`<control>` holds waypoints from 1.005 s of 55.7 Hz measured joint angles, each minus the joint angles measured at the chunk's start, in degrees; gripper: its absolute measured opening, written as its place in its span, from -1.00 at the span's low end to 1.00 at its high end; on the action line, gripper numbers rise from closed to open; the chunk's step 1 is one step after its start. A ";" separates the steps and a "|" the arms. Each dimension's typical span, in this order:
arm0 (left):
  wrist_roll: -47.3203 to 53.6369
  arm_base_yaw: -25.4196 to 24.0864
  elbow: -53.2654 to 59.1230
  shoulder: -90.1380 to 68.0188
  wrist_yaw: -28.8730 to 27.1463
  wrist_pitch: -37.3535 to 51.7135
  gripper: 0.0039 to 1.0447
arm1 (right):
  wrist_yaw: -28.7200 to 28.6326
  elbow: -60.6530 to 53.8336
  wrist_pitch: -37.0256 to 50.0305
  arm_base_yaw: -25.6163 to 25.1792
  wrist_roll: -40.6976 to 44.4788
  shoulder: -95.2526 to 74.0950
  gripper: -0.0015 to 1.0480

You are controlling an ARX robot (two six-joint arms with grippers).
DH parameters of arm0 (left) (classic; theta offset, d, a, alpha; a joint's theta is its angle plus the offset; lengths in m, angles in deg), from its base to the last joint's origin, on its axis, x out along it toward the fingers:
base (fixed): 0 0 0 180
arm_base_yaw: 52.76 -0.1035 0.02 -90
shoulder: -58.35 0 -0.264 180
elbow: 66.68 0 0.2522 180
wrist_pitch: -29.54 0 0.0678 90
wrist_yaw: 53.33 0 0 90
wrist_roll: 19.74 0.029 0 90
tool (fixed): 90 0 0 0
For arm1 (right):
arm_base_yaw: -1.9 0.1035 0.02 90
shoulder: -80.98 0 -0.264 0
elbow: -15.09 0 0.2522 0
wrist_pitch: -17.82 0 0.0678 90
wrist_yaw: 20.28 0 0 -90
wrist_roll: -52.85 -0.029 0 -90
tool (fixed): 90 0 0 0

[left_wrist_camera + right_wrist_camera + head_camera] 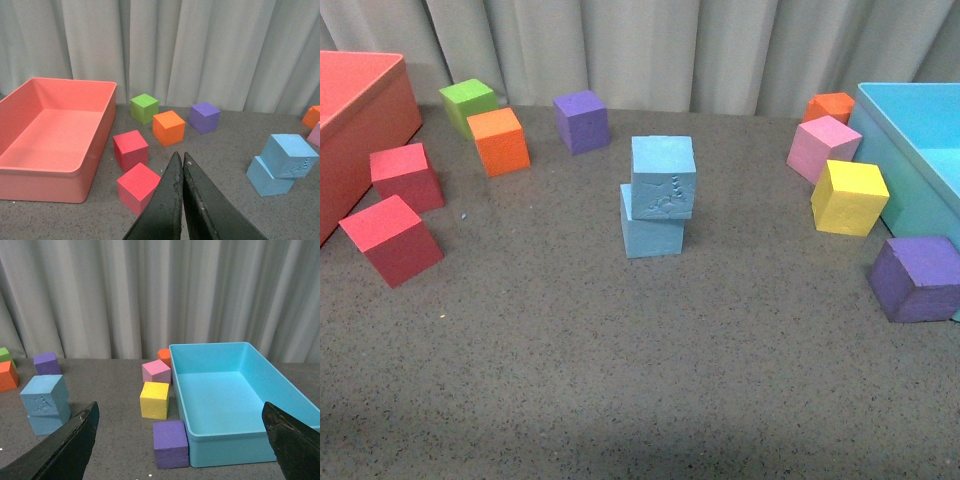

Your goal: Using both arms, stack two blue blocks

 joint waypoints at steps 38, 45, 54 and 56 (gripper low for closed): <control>0.00 -0.02 0.04 20.63 0.00 -19.67 -0.93 | 0.00 0.00 0.00 0.00 0.00 0.00 0.81; 0.00 -0.02 0.04 22.77 0.00 -21.81 -0.93 | 0.00 0.00 0.00 0.00 0.00 0.00 0.81; 0.00 -0.02 0.04 25.05 0.00 -24.11 -0.93 | 0.00 0.00 0.00 0.00 0.00 0.00 0.81; 0.00 -0.02 0.04 25.44 0.00 -24.50 -0.93 | 0.00 0.00 0.00 0.00 0.00 0.00 0.81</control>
